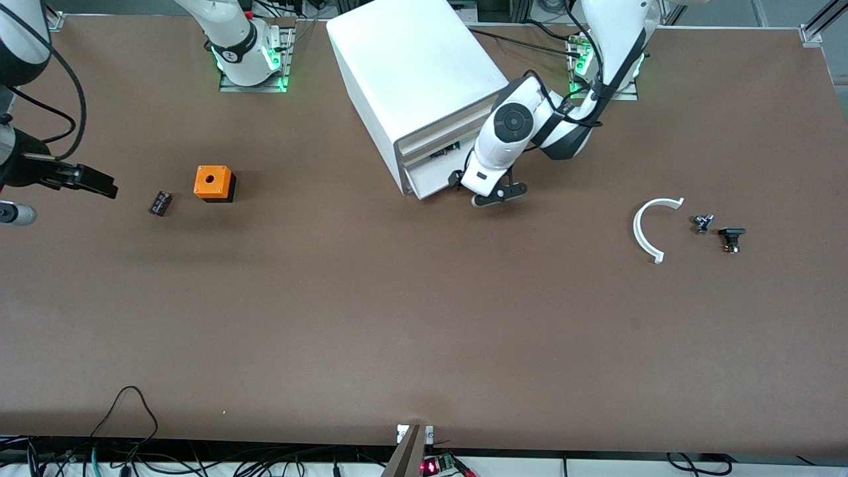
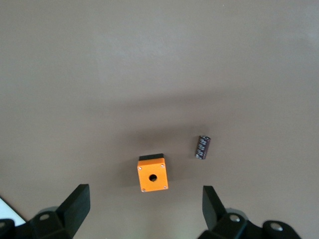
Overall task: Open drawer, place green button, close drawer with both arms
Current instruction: 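Press the drawer fully closed with the left gripper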
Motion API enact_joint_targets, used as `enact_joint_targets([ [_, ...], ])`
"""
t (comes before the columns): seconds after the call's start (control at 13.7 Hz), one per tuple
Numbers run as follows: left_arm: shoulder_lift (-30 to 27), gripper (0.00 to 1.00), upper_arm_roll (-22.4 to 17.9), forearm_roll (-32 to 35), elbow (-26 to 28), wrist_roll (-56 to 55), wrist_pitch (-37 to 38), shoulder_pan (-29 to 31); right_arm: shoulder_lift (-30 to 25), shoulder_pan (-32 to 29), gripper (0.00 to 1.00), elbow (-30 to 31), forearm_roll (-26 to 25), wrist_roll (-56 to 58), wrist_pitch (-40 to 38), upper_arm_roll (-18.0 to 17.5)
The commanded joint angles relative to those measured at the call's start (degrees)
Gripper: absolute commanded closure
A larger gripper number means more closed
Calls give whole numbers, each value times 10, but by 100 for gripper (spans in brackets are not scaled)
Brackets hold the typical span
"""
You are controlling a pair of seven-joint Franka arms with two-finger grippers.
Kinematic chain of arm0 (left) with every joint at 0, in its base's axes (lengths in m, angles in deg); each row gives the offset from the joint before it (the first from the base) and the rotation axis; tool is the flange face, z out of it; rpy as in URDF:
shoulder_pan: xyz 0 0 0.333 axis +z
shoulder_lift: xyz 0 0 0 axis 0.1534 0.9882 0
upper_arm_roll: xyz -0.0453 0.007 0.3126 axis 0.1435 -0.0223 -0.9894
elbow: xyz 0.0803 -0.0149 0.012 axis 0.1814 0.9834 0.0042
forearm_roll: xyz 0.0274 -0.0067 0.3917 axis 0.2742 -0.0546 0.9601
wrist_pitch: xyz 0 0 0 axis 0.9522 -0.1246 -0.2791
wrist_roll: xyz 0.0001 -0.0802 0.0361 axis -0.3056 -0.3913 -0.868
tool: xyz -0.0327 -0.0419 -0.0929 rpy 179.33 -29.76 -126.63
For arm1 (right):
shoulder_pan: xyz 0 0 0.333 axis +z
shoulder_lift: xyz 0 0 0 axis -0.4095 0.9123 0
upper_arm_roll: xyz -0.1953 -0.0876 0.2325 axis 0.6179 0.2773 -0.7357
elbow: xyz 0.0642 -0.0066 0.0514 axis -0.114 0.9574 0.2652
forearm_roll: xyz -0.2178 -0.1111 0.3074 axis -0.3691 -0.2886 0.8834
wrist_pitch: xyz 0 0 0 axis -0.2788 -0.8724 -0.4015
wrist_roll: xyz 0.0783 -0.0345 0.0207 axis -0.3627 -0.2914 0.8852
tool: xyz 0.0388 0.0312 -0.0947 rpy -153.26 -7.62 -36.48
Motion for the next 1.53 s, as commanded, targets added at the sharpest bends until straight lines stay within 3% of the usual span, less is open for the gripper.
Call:
enact_joint_targets([
  [0.0,-18,0,17,-8,15,2,11,0,-24,13,0,26,11,20,6,3],
  [0.22,-18,0,35,-8,15,4,11,0,-47,13,0,51,6,20,21,-10],
  [0.44,-28,0,37,-9,15,4,31,0,-124,13,0,163,7,20,89,-9],
  [0.88,-67,0,43,-18,13,3,56,14,-127,13,0,159,7,28,81,-9],
  [1.17,-134,0,39,-17,5,2,61,100,-118,13,0,149,9,20,86,-9],
  [1.46,-175,0,11,-12,-77,2,137,173,-118,13,0,138,10,31,82,-5],
])
